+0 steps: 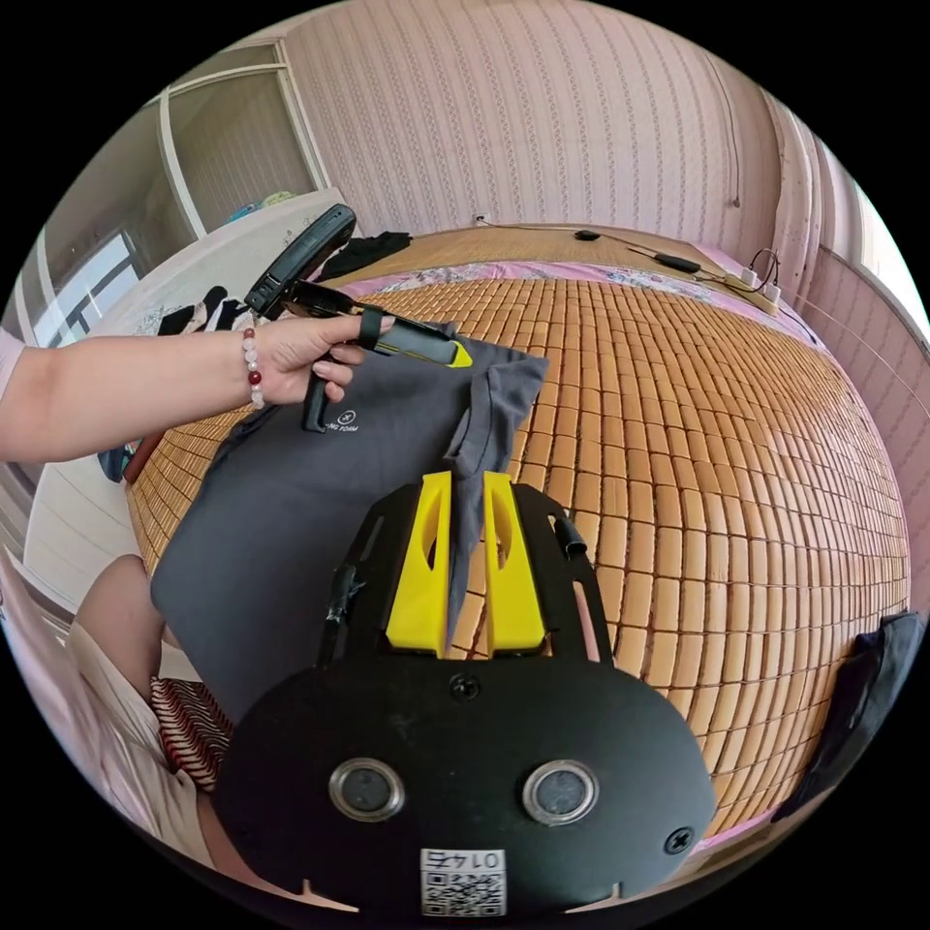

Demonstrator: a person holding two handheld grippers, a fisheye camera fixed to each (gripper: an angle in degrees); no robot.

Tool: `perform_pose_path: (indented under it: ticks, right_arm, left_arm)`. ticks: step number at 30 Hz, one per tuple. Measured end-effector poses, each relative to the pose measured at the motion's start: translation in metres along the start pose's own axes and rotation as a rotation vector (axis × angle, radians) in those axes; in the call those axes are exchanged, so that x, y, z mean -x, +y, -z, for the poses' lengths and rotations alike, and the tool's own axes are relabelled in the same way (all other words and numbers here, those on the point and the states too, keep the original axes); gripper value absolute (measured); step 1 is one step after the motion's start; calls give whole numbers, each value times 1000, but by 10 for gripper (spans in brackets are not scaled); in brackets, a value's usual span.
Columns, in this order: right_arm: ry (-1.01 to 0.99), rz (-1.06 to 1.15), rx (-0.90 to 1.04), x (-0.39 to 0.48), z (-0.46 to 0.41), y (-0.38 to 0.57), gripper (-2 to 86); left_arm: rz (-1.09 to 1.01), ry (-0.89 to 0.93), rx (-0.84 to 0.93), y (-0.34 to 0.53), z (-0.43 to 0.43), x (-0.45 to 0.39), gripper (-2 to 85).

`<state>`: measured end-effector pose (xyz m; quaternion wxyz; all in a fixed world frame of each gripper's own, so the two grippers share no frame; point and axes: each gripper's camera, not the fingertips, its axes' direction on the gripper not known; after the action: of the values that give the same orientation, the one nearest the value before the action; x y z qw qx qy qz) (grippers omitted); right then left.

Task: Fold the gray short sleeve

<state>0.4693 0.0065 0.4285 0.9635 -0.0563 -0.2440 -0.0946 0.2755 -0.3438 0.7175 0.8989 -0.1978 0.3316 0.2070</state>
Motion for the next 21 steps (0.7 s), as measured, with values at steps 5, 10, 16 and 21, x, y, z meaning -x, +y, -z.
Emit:
perform_pose_path:
  ticks: [5,10,16,21]
  right_arm:
    - [-5,21,139,4,-28,-13,52]
    - [58,91,168,14,-28,-15,34]
    - [22,164,170,21,-21,-16,21]
    - [-7,113,149,10,-19,-26,15]
  left_arm:
    - [-114,-89,134,-22,-27,-8,36]
    - [-119,-55,80,-22,-17,0,6]
    - [22,16,107,-15,-12,34,26]
    - [51,71,61,2,10,62,39]
